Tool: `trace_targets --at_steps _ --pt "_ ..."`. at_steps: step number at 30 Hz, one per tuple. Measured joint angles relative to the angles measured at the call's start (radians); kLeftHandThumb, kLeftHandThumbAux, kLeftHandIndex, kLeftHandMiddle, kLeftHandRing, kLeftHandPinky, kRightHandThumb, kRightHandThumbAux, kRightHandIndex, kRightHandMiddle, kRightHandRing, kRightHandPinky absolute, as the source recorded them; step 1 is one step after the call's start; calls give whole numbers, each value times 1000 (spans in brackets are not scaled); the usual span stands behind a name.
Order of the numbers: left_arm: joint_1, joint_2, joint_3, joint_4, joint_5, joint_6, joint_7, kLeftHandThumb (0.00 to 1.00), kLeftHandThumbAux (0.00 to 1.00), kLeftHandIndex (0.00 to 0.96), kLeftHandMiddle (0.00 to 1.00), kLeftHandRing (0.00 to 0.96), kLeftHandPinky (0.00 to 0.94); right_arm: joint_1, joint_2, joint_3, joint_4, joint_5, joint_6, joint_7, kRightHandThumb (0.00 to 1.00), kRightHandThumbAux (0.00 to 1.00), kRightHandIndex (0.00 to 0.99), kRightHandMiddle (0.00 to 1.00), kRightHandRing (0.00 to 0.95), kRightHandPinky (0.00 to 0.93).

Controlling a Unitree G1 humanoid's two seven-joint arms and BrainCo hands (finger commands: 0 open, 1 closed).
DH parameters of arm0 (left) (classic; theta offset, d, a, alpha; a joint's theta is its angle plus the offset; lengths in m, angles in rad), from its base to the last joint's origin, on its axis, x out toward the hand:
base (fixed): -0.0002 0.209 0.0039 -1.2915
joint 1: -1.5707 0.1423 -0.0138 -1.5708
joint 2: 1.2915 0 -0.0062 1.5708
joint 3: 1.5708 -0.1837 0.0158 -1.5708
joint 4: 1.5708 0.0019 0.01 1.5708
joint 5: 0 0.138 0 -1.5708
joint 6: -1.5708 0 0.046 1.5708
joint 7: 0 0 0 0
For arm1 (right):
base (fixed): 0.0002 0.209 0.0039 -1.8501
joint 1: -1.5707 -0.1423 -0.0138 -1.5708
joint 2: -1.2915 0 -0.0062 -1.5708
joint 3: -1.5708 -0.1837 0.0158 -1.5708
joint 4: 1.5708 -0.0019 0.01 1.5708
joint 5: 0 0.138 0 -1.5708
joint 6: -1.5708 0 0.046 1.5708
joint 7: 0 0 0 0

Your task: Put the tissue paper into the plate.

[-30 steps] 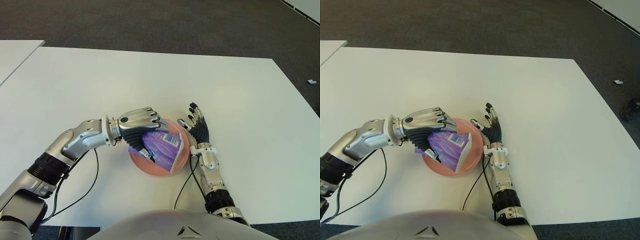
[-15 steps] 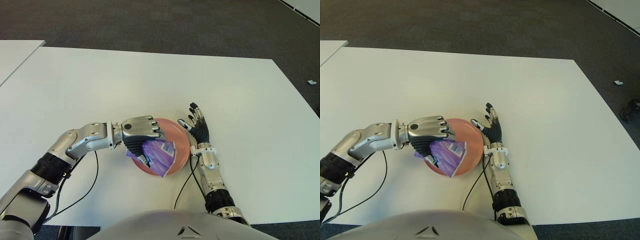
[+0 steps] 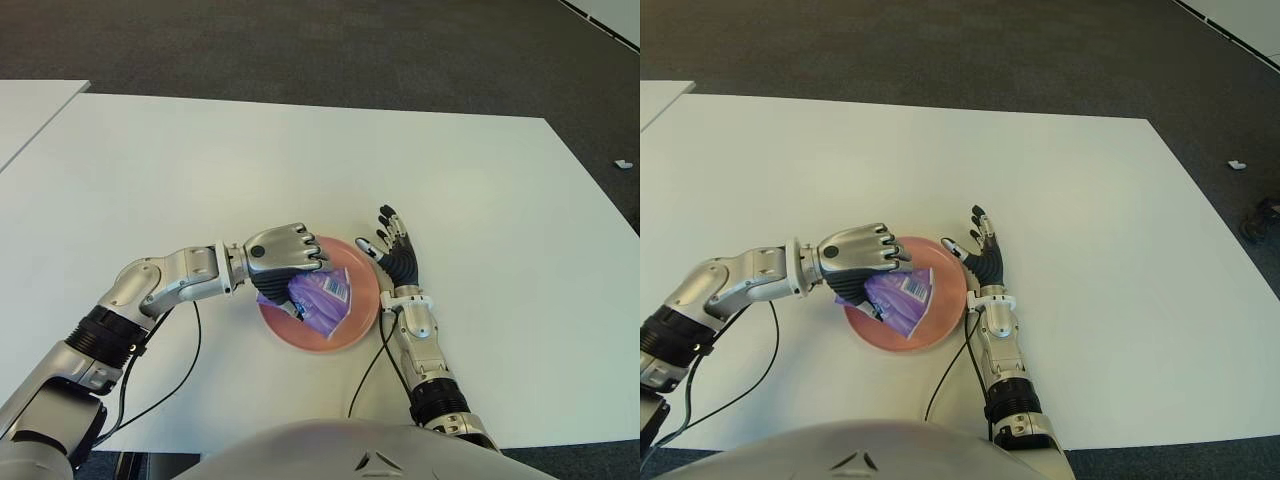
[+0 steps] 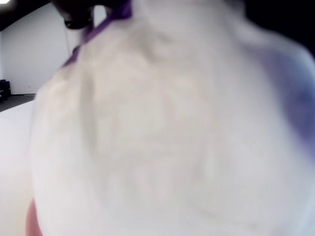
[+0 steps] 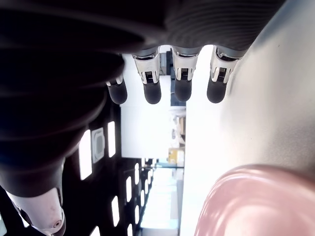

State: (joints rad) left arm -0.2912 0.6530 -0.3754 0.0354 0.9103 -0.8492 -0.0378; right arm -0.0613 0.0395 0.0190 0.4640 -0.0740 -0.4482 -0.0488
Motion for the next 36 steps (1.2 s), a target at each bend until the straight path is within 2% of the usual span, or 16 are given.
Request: trace_targets --at_steps 14,23,36 --pt "-4 -9 -2 60 53 0 129 738 698 443 828 832 833 1 6 1 -1 -2 0 -17 17 683 0 0 0 0" --pt "-6 -30 4 92 82 32 260 736 697 443 828 829 834 1 9 2 -1 -2 0 -17 24 691 0 0 0 0" --pt "-13 -40 4 135 55 36 295 736 696 444 827 829 821 1 11 3 -3 -3 1 -21 28 681 0 0 0 0"
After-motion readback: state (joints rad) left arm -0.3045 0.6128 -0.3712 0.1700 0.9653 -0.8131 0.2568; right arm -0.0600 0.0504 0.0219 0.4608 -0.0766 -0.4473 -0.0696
